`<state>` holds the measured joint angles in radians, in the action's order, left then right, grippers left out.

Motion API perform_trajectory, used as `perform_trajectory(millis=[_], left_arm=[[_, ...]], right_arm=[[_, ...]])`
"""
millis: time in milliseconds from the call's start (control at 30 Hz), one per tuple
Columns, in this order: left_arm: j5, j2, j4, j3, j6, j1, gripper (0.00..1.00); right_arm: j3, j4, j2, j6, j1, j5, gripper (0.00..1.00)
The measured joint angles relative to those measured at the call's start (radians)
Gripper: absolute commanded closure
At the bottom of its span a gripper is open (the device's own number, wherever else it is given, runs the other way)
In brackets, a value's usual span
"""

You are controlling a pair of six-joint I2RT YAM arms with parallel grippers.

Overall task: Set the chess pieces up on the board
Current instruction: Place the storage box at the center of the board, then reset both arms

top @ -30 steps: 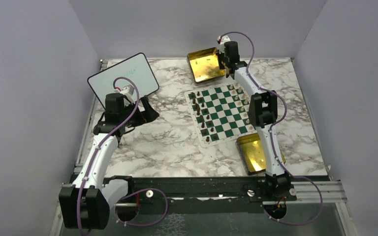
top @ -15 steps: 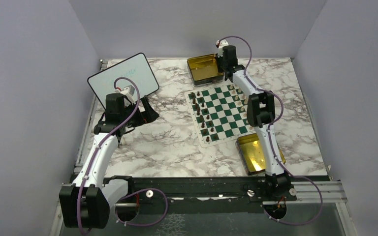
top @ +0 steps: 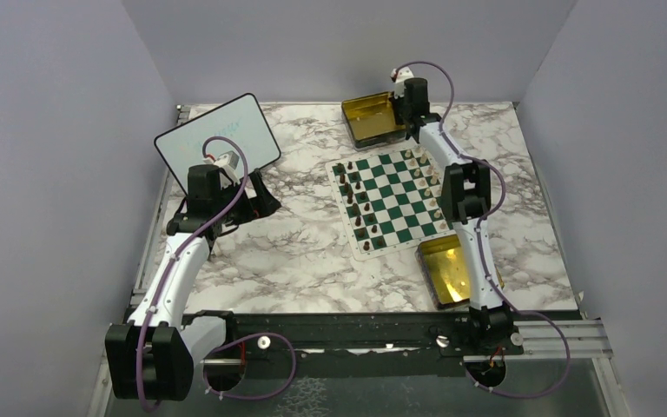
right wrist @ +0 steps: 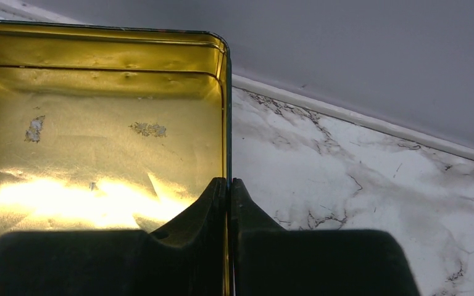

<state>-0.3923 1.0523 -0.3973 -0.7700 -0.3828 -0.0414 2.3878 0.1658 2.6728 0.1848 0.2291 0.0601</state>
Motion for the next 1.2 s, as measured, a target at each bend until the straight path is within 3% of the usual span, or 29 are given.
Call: perform_trajectory(millis=[200,567,767,833,1200], left_arm=[[0.004,0.003,0.0,0.0,0.0,0.0,0.01],[0.012,0.016,0.009,0.0,-0.003,0.0,0.01],[0.012,0.081,0.024,-0.04,-0.006,0.0,0.01],[0.012,0.116,0.029,-0.085,-0.004,-0.005,0.01],[-0.009,0.225,0.042,-0.298,0.029,-0.062,0.01]], right_arm=[[-0.001,-0.022,0.0,0.0,-0.006,-0.003,0.85],[-0.013,-0.038,-0.008,-0.001,-0.008,-0.007,0.54],[-0.207,-0.024,-0.154,-0.052,-0.008,-0.026,0.27],[-0.27,-0.011,-0.225,-0.08,-0.008,-0.029,0.02],[-0.638,0.05,-0.711,-0.239,-0.008,-0.114,0.0]])
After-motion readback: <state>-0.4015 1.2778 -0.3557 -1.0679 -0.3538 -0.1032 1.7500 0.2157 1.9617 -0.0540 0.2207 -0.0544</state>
